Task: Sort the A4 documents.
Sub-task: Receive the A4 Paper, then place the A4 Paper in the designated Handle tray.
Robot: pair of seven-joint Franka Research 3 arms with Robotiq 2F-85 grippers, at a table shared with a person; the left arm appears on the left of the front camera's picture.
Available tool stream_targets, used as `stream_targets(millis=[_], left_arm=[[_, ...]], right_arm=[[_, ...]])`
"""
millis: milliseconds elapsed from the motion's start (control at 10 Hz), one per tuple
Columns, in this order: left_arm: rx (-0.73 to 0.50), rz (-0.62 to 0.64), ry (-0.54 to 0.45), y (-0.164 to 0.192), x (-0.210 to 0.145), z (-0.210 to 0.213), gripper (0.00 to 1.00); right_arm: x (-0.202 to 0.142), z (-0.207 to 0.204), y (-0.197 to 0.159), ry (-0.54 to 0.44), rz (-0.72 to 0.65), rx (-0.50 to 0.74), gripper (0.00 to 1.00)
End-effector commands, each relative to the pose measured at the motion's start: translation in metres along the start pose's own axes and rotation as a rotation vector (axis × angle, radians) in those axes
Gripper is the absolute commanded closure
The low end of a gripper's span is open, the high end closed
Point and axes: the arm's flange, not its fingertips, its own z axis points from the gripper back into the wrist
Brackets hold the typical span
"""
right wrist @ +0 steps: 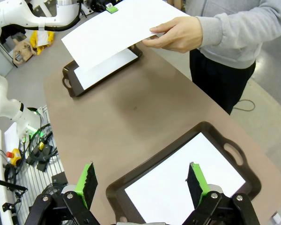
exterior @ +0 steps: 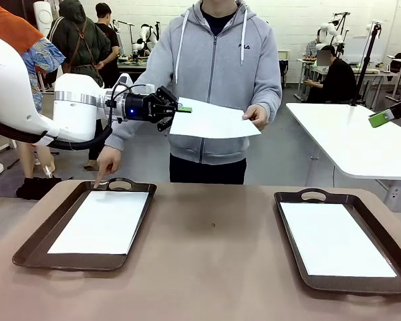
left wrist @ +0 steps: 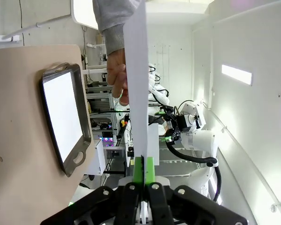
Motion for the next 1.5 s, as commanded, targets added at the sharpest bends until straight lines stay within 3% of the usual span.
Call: stream_targets(millis=[0, 700, 900, 1400], left_arm=[[-0.010, 0.005, -0.012, 0.000, 0.001, -0.001, 1.00], [0.000, 0.000, 0.000, 0.000, 0.000, 0.000, 0.99], [0.144, -0.126, 0.090, -0.017, -0.022, -0.012, 0.99], [0.291, -0.105, 0.129, -0.018, -0.056, 0.059, 0.99]], right_arm=[[-0.001, -0.001, 0.001, 0.003, -0.002, 0.005, 0.00], [-0.001, -0.001, 0.001, 0.003, -0.002, 0.005, 0.00], [-0.001, -0.001, 0.001, 0.003, -0.002, 0.005, 0.00], [-0.001, -0.001, 0.001, 0.003, -0.002, 0.005, 0.00]])
